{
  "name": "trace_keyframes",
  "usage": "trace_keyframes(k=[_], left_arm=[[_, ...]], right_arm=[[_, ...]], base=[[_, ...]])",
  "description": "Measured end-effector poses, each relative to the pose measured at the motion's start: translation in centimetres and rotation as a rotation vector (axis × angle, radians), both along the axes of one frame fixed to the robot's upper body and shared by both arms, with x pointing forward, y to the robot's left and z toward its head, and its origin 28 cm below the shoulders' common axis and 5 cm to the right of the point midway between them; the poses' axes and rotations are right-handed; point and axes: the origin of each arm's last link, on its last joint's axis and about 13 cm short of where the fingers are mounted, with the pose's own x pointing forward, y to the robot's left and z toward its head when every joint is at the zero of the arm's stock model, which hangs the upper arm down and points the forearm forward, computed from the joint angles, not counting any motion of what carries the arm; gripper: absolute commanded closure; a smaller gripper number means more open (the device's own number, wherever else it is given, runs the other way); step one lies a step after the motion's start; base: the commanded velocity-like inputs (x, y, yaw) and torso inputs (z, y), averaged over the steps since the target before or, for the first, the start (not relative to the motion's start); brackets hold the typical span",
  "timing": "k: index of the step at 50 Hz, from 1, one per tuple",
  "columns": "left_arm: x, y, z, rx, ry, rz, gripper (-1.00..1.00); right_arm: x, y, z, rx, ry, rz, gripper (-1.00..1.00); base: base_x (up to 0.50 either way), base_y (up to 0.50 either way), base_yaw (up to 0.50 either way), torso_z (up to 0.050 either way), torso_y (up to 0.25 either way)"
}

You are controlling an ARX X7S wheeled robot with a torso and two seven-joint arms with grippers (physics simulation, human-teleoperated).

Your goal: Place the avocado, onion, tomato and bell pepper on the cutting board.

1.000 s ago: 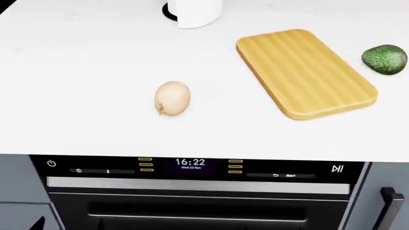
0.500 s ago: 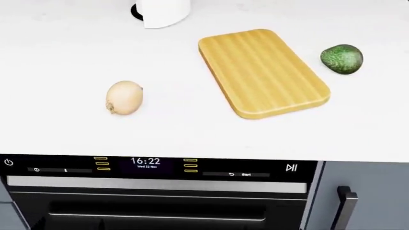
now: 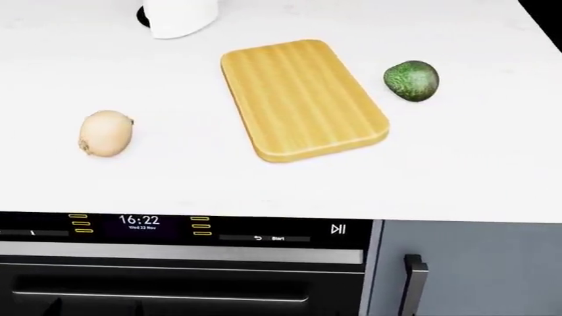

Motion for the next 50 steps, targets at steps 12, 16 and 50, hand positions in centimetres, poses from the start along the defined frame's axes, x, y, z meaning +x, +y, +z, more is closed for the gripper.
trace_keyframes(k=[12,16,50], left_arm=[[0.0,0.0,0.0,0.001,-0.002,0.000,-1.00],[0.0,0.0,0.0,0.001,-0.002,0.000,-1.00],[-0.1,0.3,0.8,-0.027,0.004,0.014,-1.00]], right_arm=[[0.0,0.0,0.0,-0.001,-0.001,0.000,-1.00],[0.0,0.0,0.0,-0.001,-0.002,0.000,-1.00],[-0.2,-0.2,1.1,-0.020,-0.021,-0.025,-1.00]], base=[[0.00,-0.27,0.00,0.000,0.000],[0.00,-0.27,0.00,0.000,0.000],[0.00,-0.13,0.00,0.000,0.000]])
